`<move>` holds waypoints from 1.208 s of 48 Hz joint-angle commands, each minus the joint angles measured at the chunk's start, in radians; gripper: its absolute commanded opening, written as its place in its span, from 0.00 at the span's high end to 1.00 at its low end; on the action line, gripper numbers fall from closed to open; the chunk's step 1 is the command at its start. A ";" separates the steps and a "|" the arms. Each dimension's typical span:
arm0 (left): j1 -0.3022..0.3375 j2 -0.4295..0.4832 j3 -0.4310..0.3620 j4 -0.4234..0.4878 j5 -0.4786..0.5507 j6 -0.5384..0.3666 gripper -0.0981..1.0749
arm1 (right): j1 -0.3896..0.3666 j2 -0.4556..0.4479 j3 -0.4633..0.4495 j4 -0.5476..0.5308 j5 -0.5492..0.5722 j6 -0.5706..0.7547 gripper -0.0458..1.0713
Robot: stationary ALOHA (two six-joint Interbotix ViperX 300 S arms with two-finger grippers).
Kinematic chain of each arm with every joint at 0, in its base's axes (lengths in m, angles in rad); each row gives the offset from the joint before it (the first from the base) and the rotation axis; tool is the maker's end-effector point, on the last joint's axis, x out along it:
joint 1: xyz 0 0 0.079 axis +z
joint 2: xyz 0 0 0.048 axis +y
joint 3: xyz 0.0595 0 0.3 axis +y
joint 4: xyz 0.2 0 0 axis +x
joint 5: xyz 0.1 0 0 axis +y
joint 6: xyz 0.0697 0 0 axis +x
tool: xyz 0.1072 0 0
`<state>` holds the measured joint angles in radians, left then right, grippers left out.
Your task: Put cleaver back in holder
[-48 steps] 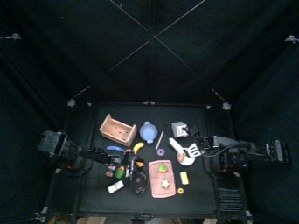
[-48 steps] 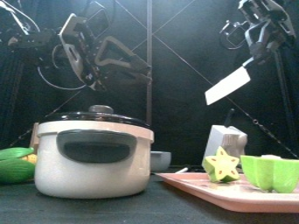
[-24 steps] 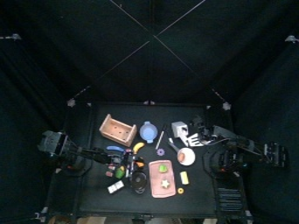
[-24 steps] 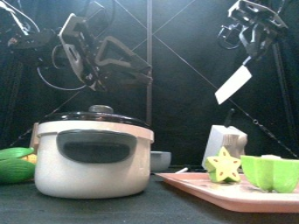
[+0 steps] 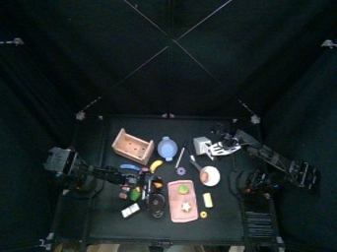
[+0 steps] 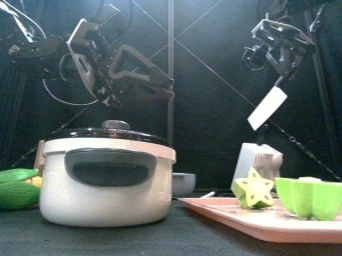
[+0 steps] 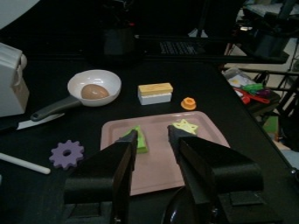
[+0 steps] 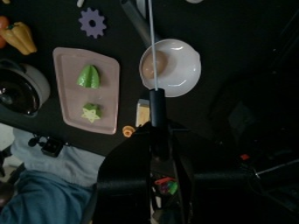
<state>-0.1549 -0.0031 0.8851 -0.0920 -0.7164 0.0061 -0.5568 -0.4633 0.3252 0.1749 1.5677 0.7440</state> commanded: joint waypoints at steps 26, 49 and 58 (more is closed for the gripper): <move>0.002 0.012 -0.018 0.002 -0.011 0.002 0.28 | -0.112 0.087 0.025 0.071 0.002 -0.110 0.53; 0.000 0.018 -0.015 0.002 -0.009 0.002 0.28 | -0.129 0.126 0.000 0.061 0.000 -0.112 0.53; 0.002 0.018 -0.015 0.002 -0.009 0.002 0.28 | -0.132 0.152 -0.017 0.067 0.002 -0.112 0.53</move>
<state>-0.1565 0.0199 0.8851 -0.0920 -0.7164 0.0061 -0.6811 -0.3083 0.3405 0.2362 1.5693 0.6335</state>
